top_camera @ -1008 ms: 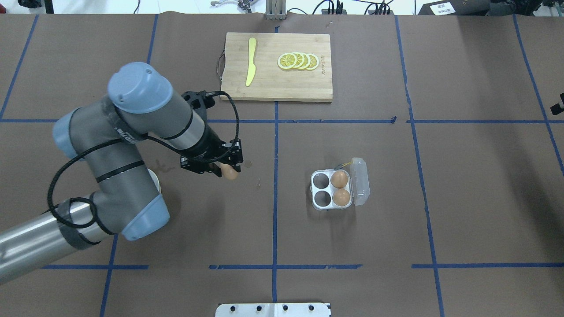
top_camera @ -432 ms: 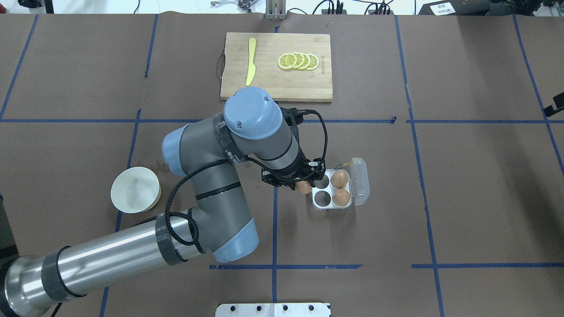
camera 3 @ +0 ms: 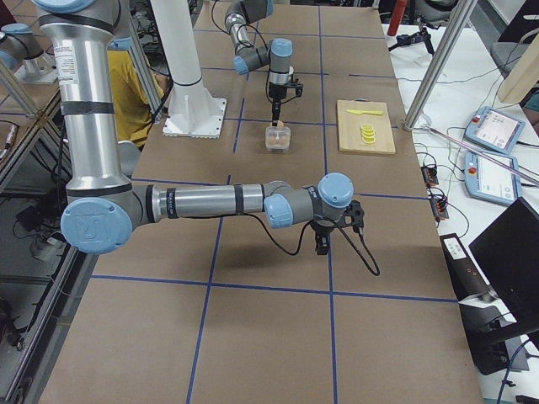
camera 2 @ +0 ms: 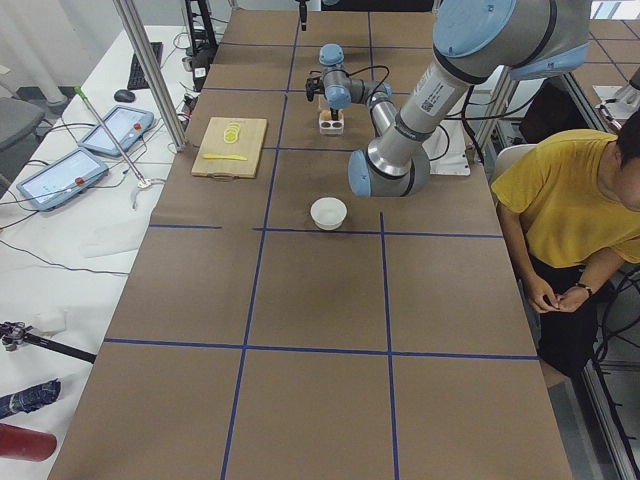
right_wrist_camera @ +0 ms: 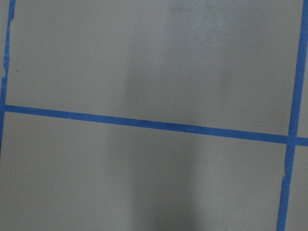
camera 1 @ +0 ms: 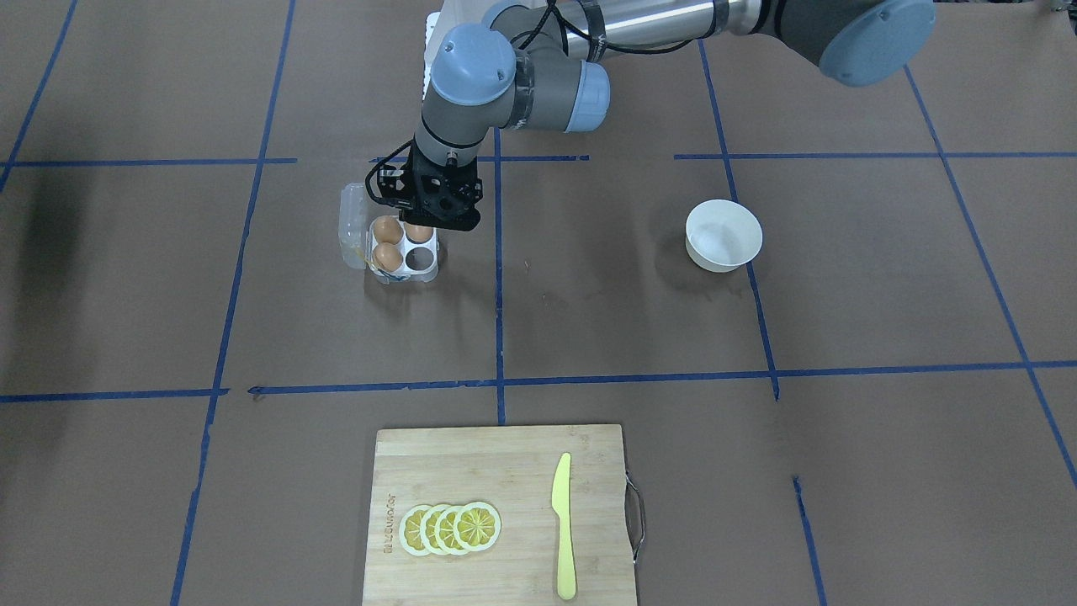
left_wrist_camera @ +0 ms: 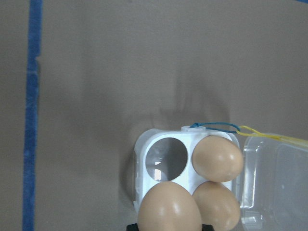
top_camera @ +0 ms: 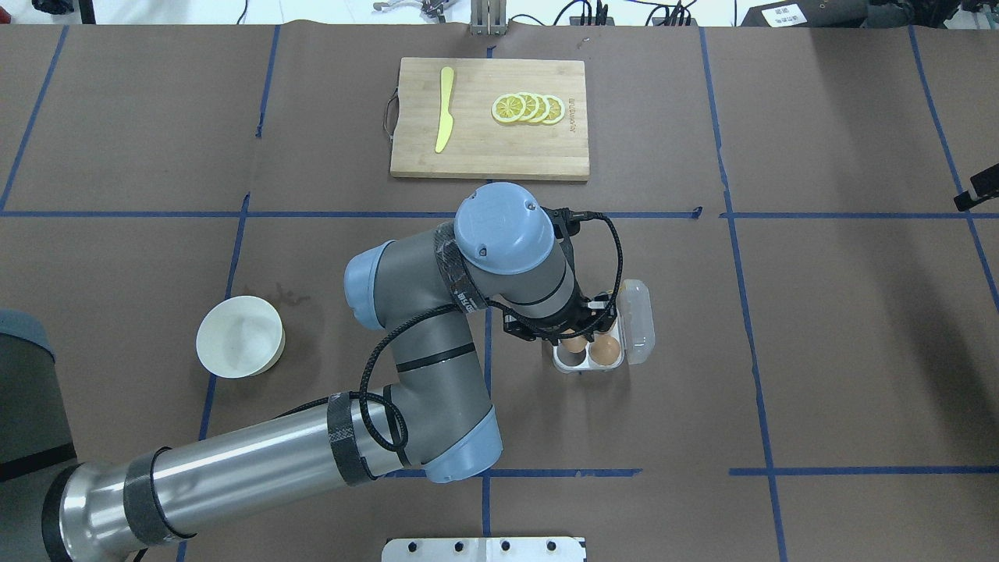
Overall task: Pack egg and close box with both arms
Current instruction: 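Lower the egg into the empty carton cup and open the left gripper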
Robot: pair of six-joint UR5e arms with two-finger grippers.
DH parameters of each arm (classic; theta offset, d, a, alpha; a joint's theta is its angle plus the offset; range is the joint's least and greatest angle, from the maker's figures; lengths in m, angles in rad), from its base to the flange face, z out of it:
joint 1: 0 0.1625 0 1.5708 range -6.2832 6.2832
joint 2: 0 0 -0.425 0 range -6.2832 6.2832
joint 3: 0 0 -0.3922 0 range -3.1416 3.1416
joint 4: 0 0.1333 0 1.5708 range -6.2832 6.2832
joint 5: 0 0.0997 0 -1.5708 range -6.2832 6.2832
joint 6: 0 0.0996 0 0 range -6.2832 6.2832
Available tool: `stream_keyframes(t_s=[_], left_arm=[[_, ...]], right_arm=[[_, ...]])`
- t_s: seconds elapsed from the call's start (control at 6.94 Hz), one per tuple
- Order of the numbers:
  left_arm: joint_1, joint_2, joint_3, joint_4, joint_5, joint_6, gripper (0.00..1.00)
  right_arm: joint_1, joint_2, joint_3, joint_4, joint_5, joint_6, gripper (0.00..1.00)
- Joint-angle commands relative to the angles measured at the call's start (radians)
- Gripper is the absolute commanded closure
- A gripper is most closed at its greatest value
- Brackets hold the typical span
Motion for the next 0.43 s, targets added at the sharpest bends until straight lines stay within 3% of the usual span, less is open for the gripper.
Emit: stream_keyframes(t_s=[0.0, 0.29], left_arm=[[0.002, -0.002, -0.002, 0.001, 0.004, 0.000, 1.00], [0.002, 0.005, -0.021, 0.007, 0.006, -0.002, 1.00]], right_arm=[[-0.001, 0.000, -0.001, 0.000, 0.000, 0.001, 0.00], [-0.004, 0.000, -0.002, 0.000, -0.002, 0.001, 0.00]])
